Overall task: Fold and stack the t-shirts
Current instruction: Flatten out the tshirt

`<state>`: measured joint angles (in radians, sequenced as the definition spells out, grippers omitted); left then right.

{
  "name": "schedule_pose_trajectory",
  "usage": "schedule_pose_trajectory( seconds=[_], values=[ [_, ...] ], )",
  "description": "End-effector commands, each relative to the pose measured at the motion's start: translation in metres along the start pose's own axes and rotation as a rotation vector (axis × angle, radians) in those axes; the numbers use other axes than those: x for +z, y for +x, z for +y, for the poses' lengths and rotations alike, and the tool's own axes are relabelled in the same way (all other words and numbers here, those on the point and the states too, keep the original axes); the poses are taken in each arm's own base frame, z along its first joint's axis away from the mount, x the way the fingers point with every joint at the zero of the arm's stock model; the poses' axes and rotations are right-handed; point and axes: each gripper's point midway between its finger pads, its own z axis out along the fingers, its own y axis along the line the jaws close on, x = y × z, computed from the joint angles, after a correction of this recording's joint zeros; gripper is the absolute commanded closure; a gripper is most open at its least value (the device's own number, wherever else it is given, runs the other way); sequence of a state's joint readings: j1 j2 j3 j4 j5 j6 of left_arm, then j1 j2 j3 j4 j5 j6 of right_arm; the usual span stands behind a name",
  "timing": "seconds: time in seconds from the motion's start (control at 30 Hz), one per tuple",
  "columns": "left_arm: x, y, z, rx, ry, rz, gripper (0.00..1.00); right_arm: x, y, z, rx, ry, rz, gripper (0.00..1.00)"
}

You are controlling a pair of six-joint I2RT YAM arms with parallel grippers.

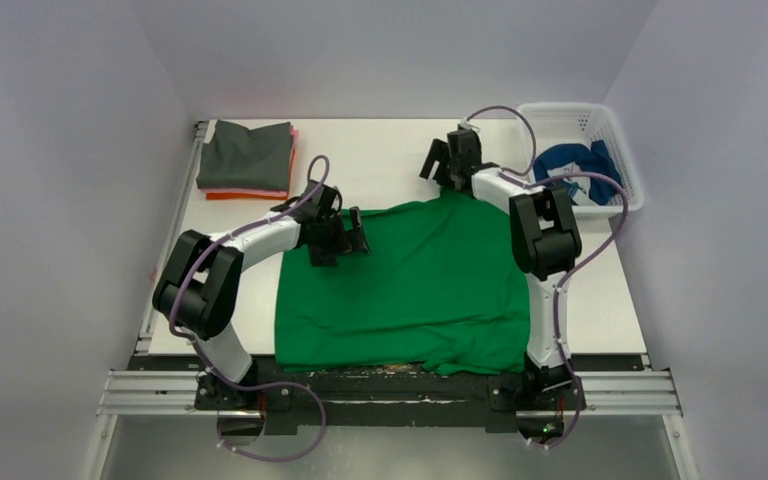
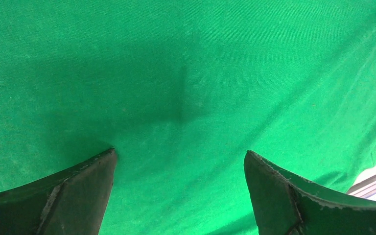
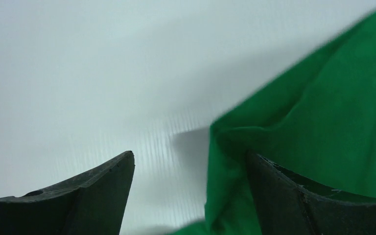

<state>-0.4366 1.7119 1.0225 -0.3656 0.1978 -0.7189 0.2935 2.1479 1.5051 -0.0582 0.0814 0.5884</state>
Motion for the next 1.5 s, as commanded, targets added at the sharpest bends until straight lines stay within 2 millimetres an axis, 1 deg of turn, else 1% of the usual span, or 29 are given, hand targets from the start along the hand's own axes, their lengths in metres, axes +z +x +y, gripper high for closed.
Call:
schedule_pose_trajectory(
  seconds=[0.0,0.07,0.13,0.17,0.2,0.27,0.3,0.33,0.37,0.43,0.47,0.53,0.57,0.63,0.67,0.73,0.8,0.83,0.93,1.0,1.07,1.1,1.13,1.17,1.23,1.27,1.3,1.37,1.47],
  values=[
    [0.008,0.004,0.012,0.011,-0.032,0.012,0.00,0.025,-0.062,0.036,-0.012,-0.066,-0.156,0.18],
    [0.006,0.002,0.013,0.011,-0.042,0.003,0.00,0.030,-0.076,0.049,-0.014,-0.100,-0.180,0.18],
    [0.003,-0.004,0.012,0.010,-0.044,-0.006,0.00,0.025,-0.085,0.057,-0.025,-0.122,-0.184,0.18],
    [0.001,-0.008,0.010,0.007,-0.045,-0.017,0.00,0.018,-0.087,0.058,-0.038,-0.122,-0.184,0.18],
    [-0.002,-0.014,0.008,0.003,-0.047,-0.031,0.00,0.002,-0.095,0.061,-0.049,-0.131,-0.204,0.18],
    [-0.008,-0.034,0.003,-0.013,-0.041,-0.075,0.00,-0.024,-0.096,0.058,-0.066,-0.147,-0.236,0.18],
    [-0.010,-0.044,0.002,-0.027,-0.045,-0.099,0.00,-0.037,-0.091,0.055,-0.072,-0.154,-0.235,0.18],
    [-0.011,-0.055,0.001,-0.037,-0.047,-0.123,0.00,-0.046,-0.076,0.047,-0.081,-0.148,-0.209,0.18],
    [-0.012,-0.067,0.001,-0.048,-0.052,-0.150,0.00,-0.057,-0.067,0.042,-0.085,-0.152,-0.193,0.18],
    [-0.009,-0.088,0.003,-0.067,-0.069,-0.196,0.00,-0.075,-0.047,0.033,-0.092,-0.166,-0.156,0.18],
    [-0.004,-0.097,0.004,-0.075,-0.072,-0.203,0.00,-0.086,-0.042,0.030,-0.091,-0.174,-0.154,0.18],
    [0.004,-0.113,0.002,-0.092,-0.058,-0.189,0.00,-0.097,-0.026,0.020,-0.078,-0.170,-0.141,0.18],
    [0.014,-0.117,0.004,-0.098,-0.058,-0.168,0.00,-0.101,-0.020,0.017,-0.076,-0.174,-0.136,0.18],
    [0.020,-0.131,0.002,-0.095,-0.067,-0.171,0.00,-0.109,-0.012,0.010,-0.060,-0.166,-0.123,0.18],
    [0.027,-0.144,0.001,-0.091,-0.073,-0.182,0.00,-0.112,-0.008,0.007,-0.058,-0.159,-0.114,0.18],
    [0.035,-0.172,0.001,-0.085,-0.089,-0.227,0.00,-0.120,-0.009,0.006,-0.057,-0.157,-0.123,0.18],
    [0.036,-0.214,0.001,-0.087,-0.104,-0.283,0.00,-0.126,-0.012,0.005,-0.057,-0.154,-0.137,0.17],
    [0.036,-0.230,0.000,-0.106,-0.103,-0.285,0.00,-0.129,-0.014,0.005,-0.057,-0.156,-0.143,0.18],
    [0.016,-0.278,-0.020,-0.148,0.006,-0.316,0.00,-0.132,-0.011,-0.001,-0.061,-0.132,-0.135,0.17],
    [-0.004,-0.294,-0.030,-0.146,0.039,-0.366,0.00,-0.133,-0.005,-0.003,-0.066,-0.124,-0.118,0.18],
    [-0.024,-0.288,-0.039,-0.124,0.058,-0.378,0.00,-0.132,0.003,-0.008,-0.070,-0.104,-0.083,0.17],
    [-0.032,-0.276,-0.042,-0.111,0.060,-0.368,0.00,-0.130,0.011,-0.012,-0.073,-0.092,-0.052,0.17],
    [-0.036,-0.259,-0.038,-0.102,0.039,-0.349,0.00,-0.130,0.018,-0.015,-0.074,-0.080,-0.025,0.17],
    [-0.048,-0.242,-0.036,-0.090,0.012,-0.350,0.00,-0.131,0.026,-0.020,-0.078,-0.059,-0.002,0.17],
    [-0.054,-0.195,-0.020,-0.067,-0.081,-0.310,0.00,-0.133,0.044,-0.036,-0.097,0.003,0.052,0.17],
    [-0.060,-0.161,-0.015,-0.038,-0.115,-0.282,0.00,-0.135,0.051,-0.042,-0.108,0.029,0.069,0.17],
    [-0.062,-0.134,-0.008,-0.016,-0.149,-0.260,0.00,-0.138,0.057,-0.049,-0.117,0.056,0.087,0.17],
    [-0.069,-0.093,-0.004,0.038,-0.168,-0.244,0.00,-0.144,0.067,-0.060,-0.125,0.103,0.112,0.17],
    [-0.065,-0.040,0.013,0.065,-0.211,-0.161,0.00,-0.150,0.084,-0.076,-0.135,0.164,0.167,0.17]
  ],
)
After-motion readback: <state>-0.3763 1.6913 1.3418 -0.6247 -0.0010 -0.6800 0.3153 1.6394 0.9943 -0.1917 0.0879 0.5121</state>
